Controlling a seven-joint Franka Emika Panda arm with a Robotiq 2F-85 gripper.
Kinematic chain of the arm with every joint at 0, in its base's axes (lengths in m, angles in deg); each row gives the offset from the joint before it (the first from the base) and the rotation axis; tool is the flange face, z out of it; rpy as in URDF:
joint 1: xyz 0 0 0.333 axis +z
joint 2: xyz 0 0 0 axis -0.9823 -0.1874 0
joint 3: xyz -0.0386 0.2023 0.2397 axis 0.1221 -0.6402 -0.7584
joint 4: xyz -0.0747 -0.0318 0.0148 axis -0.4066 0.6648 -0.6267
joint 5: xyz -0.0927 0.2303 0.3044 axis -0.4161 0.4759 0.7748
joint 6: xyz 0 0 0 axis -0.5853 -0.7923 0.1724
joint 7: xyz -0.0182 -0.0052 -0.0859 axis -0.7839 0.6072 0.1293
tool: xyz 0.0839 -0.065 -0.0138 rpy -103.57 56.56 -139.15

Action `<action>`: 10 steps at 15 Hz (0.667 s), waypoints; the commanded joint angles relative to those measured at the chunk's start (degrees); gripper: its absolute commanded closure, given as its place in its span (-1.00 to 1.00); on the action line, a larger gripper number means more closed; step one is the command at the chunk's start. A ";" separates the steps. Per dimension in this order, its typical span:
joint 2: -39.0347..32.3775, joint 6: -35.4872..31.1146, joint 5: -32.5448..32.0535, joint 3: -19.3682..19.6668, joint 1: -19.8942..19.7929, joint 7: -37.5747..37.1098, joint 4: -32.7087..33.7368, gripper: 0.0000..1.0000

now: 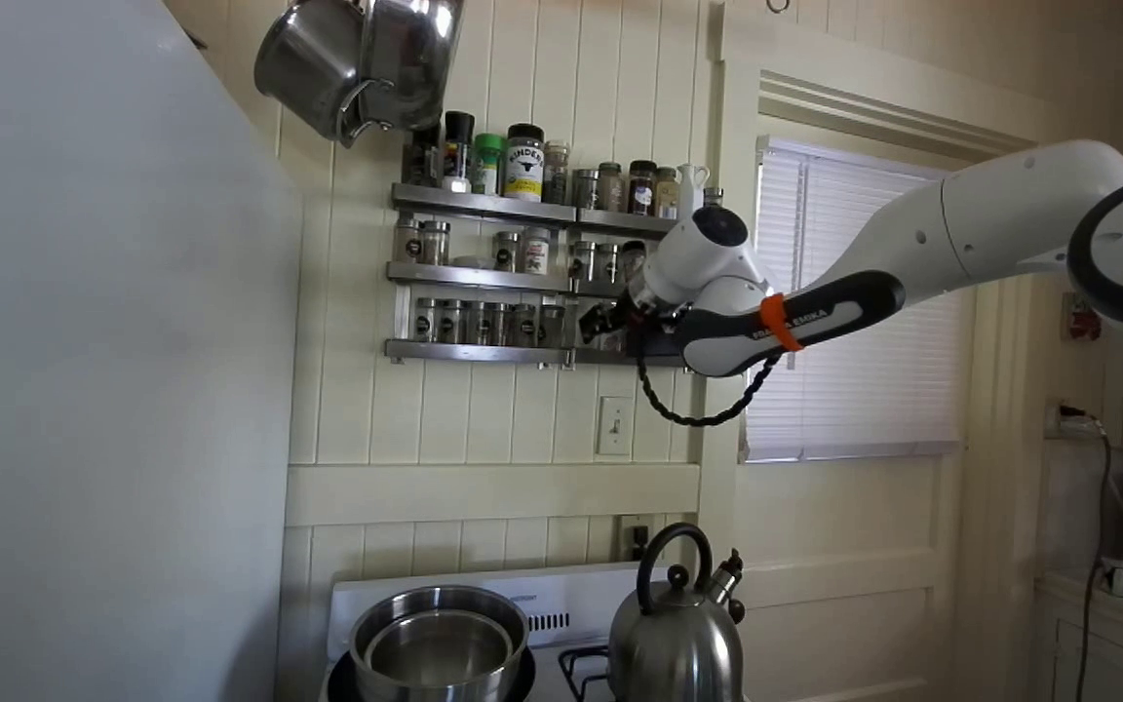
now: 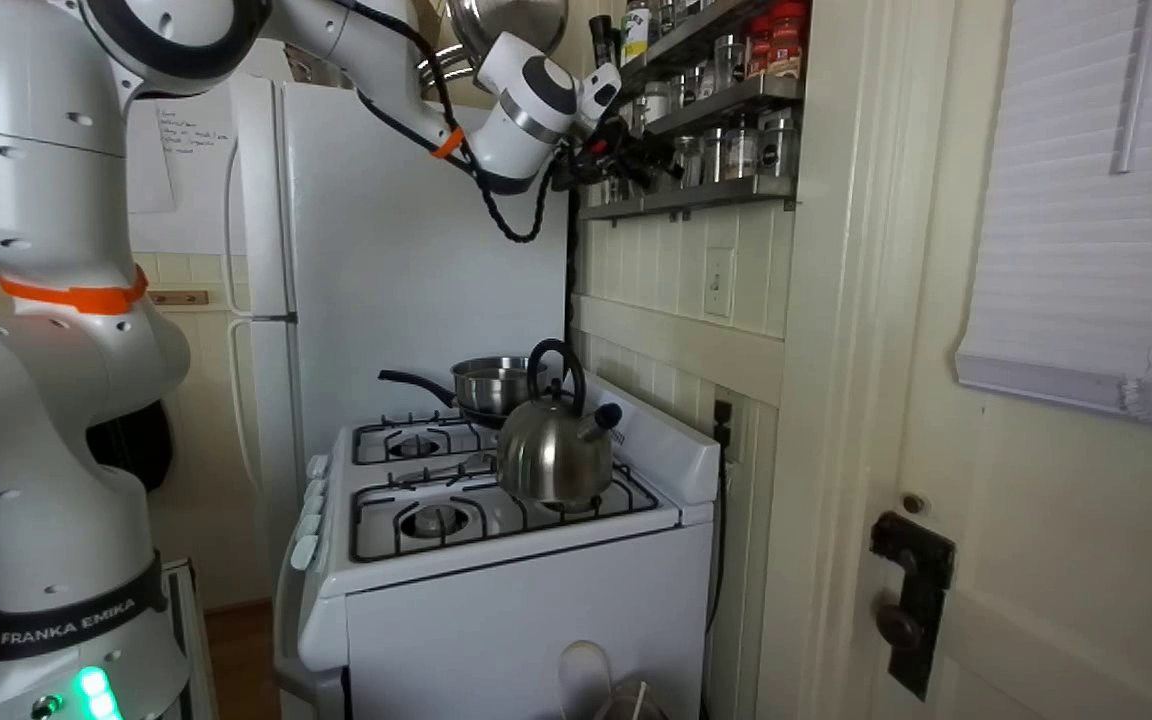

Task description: Pour some spice into the silver bowl

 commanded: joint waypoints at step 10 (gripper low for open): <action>9.12 43.52 55.01 7.11 11.01 37.89 10.57 -1.00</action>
